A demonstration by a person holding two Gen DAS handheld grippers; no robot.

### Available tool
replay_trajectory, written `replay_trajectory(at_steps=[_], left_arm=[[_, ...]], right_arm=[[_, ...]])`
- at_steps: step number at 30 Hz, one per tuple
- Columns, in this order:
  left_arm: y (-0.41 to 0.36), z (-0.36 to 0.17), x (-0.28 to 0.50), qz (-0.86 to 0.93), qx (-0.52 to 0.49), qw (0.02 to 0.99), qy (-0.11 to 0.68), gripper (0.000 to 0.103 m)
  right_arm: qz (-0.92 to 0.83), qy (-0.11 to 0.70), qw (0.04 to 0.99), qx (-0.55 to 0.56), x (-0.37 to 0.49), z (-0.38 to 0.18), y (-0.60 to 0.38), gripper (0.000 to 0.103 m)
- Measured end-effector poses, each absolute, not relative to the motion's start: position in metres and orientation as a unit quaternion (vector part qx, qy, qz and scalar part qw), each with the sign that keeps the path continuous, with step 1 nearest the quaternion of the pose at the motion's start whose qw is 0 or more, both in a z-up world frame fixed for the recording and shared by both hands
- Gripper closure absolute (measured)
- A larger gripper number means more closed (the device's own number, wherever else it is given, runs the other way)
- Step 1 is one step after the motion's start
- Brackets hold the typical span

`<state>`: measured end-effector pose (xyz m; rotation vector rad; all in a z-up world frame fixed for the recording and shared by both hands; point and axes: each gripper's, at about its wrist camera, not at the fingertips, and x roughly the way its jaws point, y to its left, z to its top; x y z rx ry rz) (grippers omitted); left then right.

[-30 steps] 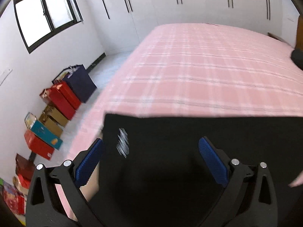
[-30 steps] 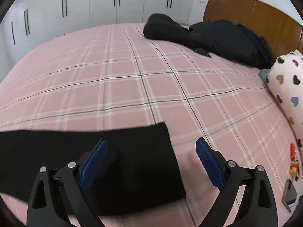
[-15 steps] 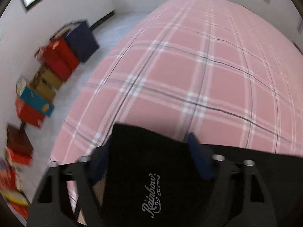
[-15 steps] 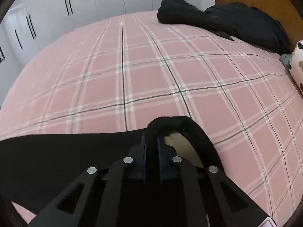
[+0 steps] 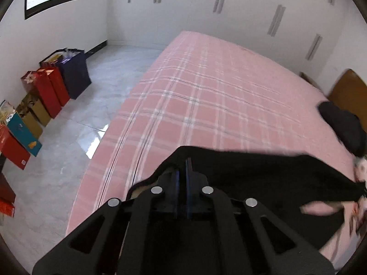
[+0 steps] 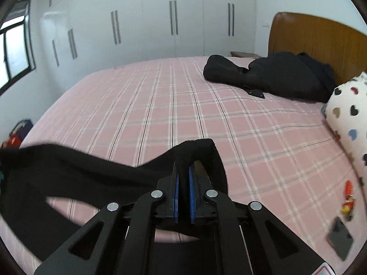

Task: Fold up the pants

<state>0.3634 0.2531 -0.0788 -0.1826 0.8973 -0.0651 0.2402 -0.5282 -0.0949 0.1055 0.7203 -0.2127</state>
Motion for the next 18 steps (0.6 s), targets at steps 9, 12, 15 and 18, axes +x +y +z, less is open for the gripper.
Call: replay_trajectory(at_steps=[9, 12, 15, 18], left_arm=[[0.267, -0.137, 0.248, -0.052, -0.101, 0.861, 0.495, 0.096], [0.276, -0.165, 0.234, -0.012, -0.123, 0.854, 0.506, 0.093], [0.293, -0.165, 0.215, 0.004, -0.211, 0.853, 0.478, 0.067], [0.296, -0.169, 0.206, 0.016, -0.319, 0.832, 0.454, 0.024]], right_arm=[[-0.127, 0.452, 0.883, -0.007, 0.170, -0.164, -0.518, 0.096], [-0.187, 0.472, 0.861, -0.021, 0.166, -0.191, -0.520, 0.075], [-0.232, 0.435, 0.870, -0.020, 0.152, -0.181, -0.514, 0.065], [-0.248, 0.386, 0.888, -0.008, 0.127, -0.155, -0.493, 0.052]])
